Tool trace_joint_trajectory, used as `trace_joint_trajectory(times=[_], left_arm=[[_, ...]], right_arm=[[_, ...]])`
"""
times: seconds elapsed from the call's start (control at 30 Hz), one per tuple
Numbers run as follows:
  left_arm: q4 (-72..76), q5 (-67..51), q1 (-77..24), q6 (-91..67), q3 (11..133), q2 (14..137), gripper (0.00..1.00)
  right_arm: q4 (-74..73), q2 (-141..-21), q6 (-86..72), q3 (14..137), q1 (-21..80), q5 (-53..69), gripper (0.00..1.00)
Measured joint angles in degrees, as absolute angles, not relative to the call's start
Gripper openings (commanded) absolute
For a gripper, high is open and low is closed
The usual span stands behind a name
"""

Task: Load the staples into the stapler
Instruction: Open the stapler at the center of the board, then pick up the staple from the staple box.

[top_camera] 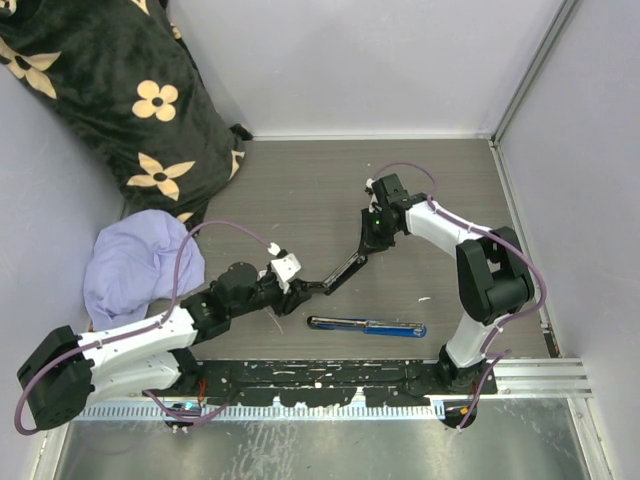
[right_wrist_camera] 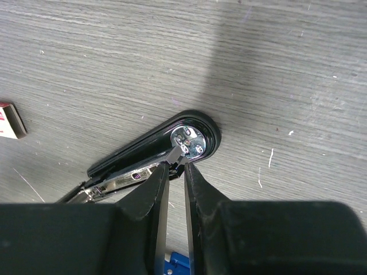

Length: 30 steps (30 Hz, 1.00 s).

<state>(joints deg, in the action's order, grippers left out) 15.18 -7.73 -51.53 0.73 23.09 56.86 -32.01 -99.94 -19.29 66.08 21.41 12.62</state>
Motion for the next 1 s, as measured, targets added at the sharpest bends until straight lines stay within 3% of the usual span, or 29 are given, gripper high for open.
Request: trace_joint_trajectory(times=[0.27,0.6,1.0], left_arm=[[12.6,-12.7,-52.9,0.8,27.4,60.8,0.49],[13.1,-15.3,-52.9,1.1,30.8,62.1,0.77],[6.1,-11.3,-52.9,-2.2,40.3,59.7,0.80]], right_arm=[[-28.7,-98.0,-15.8,63.5,21.3,12.7,0.19],[-27.2,-97.1,-14.6,62.4,21.3,12.7,0.19],[-27.1,-97.1,-14.0,62.4,21.3,12.7,0.19]])
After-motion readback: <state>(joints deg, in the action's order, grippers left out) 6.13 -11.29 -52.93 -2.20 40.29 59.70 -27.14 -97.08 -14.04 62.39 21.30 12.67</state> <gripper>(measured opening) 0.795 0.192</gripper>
